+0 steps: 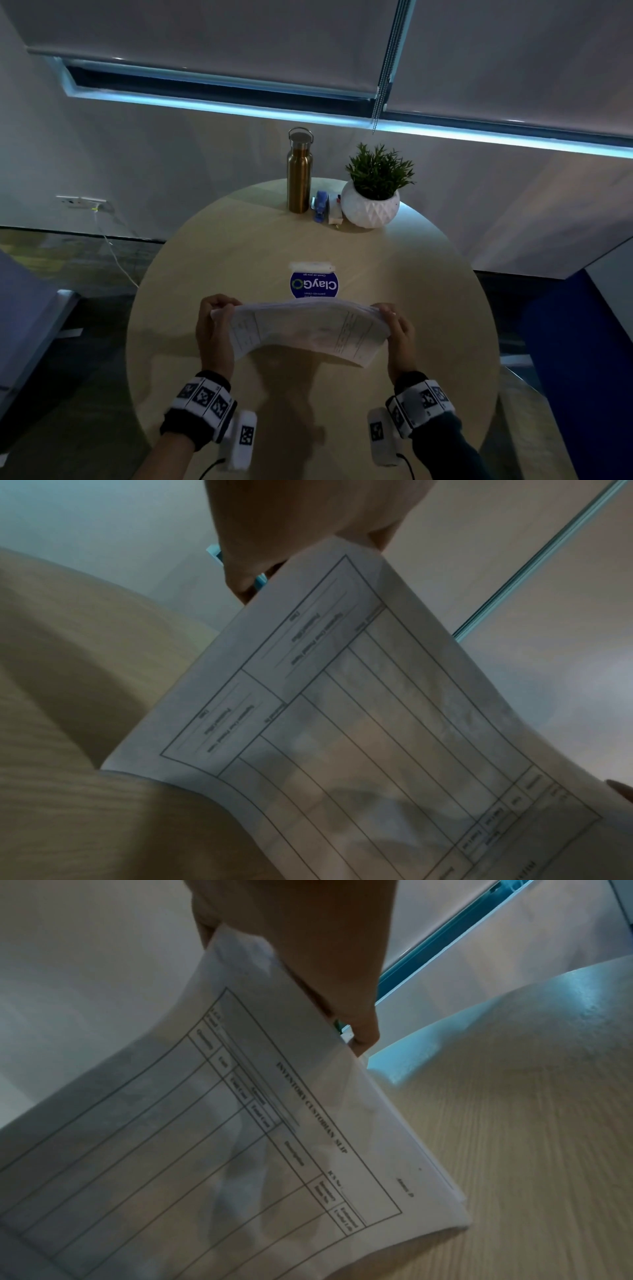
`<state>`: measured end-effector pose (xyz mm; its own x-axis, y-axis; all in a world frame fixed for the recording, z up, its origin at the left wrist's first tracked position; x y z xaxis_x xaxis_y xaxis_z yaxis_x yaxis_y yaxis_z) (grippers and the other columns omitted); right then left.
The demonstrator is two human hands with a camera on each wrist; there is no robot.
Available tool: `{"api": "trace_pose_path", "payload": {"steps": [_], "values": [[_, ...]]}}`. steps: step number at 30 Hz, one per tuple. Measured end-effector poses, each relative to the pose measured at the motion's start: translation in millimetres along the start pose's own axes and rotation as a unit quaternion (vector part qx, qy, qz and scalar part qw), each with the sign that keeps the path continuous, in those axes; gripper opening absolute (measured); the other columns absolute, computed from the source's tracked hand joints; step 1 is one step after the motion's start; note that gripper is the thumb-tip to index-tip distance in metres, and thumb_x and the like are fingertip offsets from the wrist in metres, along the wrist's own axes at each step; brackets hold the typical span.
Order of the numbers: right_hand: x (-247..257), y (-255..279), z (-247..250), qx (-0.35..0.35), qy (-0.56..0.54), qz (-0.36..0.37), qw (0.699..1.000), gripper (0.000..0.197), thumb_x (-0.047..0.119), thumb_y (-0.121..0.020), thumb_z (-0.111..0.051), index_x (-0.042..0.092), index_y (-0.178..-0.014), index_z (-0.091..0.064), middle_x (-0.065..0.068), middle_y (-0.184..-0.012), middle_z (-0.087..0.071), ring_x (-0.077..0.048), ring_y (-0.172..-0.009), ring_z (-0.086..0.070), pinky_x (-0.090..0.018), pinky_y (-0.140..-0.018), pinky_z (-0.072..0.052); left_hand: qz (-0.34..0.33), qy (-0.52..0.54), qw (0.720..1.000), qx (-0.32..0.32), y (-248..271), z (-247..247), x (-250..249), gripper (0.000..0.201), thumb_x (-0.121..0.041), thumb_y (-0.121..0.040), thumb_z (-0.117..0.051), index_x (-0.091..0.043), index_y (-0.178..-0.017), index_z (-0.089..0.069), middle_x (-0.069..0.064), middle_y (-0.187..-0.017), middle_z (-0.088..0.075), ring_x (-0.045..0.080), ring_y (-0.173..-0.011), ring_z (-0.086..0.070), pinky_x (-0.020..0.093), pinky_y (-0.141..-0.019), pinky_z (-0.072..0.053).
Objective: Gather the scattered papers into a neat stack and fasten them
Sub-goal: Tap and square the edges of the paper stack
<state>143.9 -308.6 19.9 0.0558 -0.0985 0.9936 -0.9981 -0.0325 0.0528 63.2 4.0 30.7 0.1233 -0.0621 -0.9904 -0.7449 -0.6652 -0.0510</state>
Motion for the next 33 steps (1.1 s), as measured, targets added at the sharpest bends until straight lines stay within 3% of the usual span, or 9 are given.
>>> {"api": "trace_pose_path", "payload": {"steps": [7, 9, 15, 18, 22, 26, 29, 31, 33], "values": [[1, 9, -7, 0.046, 0.014, -0.016, 0.999, 0.072, 0.048, -0.044, -0.086, 0.005, -0.097, -0.063, -0.008, -0.090, -0.068, -0.020, -0.079, -0.067, -0.029, -0.064, -0.056, -0.024, -0.024, 0.998, 0.053, -5, -5, -3, 0.023, -0.019, -0.078, -0.051, 0.001, -0.068, -0.052, -0.012, -0.059, -0.058, 0.006, -0.059, -0.052, 0.015, -0.056, -0.042], [3, 5, -6, 0.033, 0.016, -0.003, 0.999, 0.064, 0.038, -0.047, -0.085, 0.002, -0.095, -0.062, -0.010, -0.090, -0.066, -0.020, -0.079, -0.066, -0.029, -0.064, -0.056, -0.020, -0.015, 0.999, 0.045, -9, -4, -4, 0.018, -0.016, -0.077, -0.051, -0.003, -0.064, -0.050, -0.009, -0.056, -0.056, 0.007, -0.058, -0.051, 0.015, -0.056, -0.041], [-10, 2, -9, 0.081, 0.085, -0.004, 0.993, 0.027, 0.026, -0.063, -0.079, 0.013, -0.084, -0.068, -0.014, -0.086, -0.071, -0.033, -0.077, -0.068, -0.053, -0.063, -0.056, 0.010, -0.012, 1.000, 0.024, -10, -3, 4, 0.020, -0.002, -0.085, -0.053, -0.004, -0.065, -0.050, -0.011, -0.055, -0.055, 0.008, -0.059, -0.051, 0.016, -0.054, -0.040], [-3, 0, -10, 0.080, 0.075, 0.006, 0.994, 0.006, 0.014, -0.069, -0.073, 0.015, -0.075, -0.072, -0.008, -0.074, -0.072, -0.024, -0.068, -0.067, -0.040, -0.058, -0.053, 0.007, -0.017, 1.000, 0.006, -16, -5, 4, 0.025, -0.010, -0.084, -0.053, -0.009, -0.059, -0.045, -0.012, -0.052, -0.052, 0.006, -0.057, -0.047, 0.016, -0.052, -0.037], [2, -6, -8, 0.086, 0.069, 0.010, 0.994, 0.011, -0.004, -0.070, -0.075, 0.007, -0.072, -0.071, -0.003, -0.070, -0.071, -0.016, -0.065, -0.064, -0.026, -0.054, -0.050, 0.003, -0.031, 0.999, -0.013, -23, -7, 1, 0.032, 0.001, -0.088, -0.051, -0.007, -0.058, -0.045, -0.010, -0.051, -0.051, 0.005, -0.054, -0.047, 0.019, -0.053, -0.036], [-9, -6, -8, 0.089, 0.111, -0.016, 0.990, 0.018, 0.012, -0.062, -0.082, 0.022, -0.074, -0.073, -0.003, -0.078, -0.074, -0.022, -0.071, -0.068, -0.036, -0.060, -0.054, 0.031, -0.046, 0.998, -0.014, -19, -12, 3, 0.027, 0.000, -0.088, -0.051, -0.005, -0.061, -0.048, 0.010, -0.062, -0.048, 0.003, -0.053, -0.047, 0.030, -0.060, -0.034], [-10, -9, -10, 0.086, 0.124, -0.025, 0.988, 0.013, 0.015, -0.067, -0.079, 0.022, -0.074, -0.072, -0.006, -0.077, -0.072, -0.023, -0.072, -0.067, -0.042, -0.064, -0.053, 0.023, -0.038, 0.999, 0.021, -23, -17, -4, 0.028, -0.027, -0.083, -0.056, -0.001, -0.074, -0.053, 0.007, -0.070, -0.052, -0.002, -0.058, -0.051, 0.025, -0.062, -0.040], [-12, -10, -10, 0.086, 0.124, -0.037, 0.988, 0.013, 0.015, -0.068, -0.081, 0.022, -0.074, -0.072, -0.003, -0.077, -0.072, -0.019, -0.072, -0.068, -0.040, -0.065, -0.054, 0.018, -0.044, 0.996, 0.075, -31, -15, 4, 0.057, -0.052, -0.065, -0.066, -0.002, -0.089, -0.053, 0.003, -0.082, -0.057, -0.005, -0.070, -0.057, 0.013, -0.064, -0.046], [-17, -8, -5, 0.071, 0.126, -0.049, 0.988, 0.017, 0.027, -0.063, -0.083, 0.028, -0.077, -0.073, 0.002, -0.082, -0.075, -0.014, -0.077, -0.070, -0.039, -0.071, -0.058, 0.047, -0.074, 0.986, 0.144, -33, -13, 24, 0.077, -0.059, -0.052, -0.078, -0.003, -0.096, -0.051, 0.013, -0.092, -0.059, 0.016, -0.085, -0.062, 0.025, -0.070, -0.053]]}}
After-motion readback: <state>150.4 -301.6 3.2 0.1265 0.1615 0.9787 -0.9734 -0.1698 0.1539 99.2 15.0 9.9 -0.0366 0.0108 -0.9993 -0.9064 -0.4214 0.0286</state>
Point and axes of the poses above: each hand's wrist, its own y-axis away from the middle knuckle, its own z-axis out of the back of the hand, x = y × z, the point moved 7 cm from there along -y, towards the middle knuckle
